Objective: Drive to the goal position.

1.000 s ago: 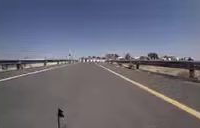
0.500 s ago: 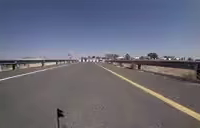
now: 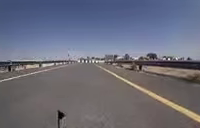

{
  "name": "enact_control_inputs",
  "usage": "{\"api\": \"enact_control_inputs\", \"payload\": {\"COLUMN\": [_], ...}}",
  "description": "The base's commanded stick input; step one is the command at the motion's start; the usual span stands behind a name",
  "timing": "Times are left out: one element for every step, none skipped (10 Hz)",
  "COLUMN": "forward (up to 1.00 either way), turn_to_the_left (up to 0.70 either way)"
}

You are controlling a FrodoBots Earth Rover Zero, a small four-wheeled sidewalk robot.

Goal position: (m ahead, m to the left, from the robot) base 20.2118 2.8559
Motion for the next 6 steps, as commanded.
{"api": "enact_control_inputs", "payload": {"forward": [0.7,0.7,0.7,0.7,0.7,0.7], "turn_to_the_left": [0.0,0.0,0.0,0.0,0.0,0.0]}}
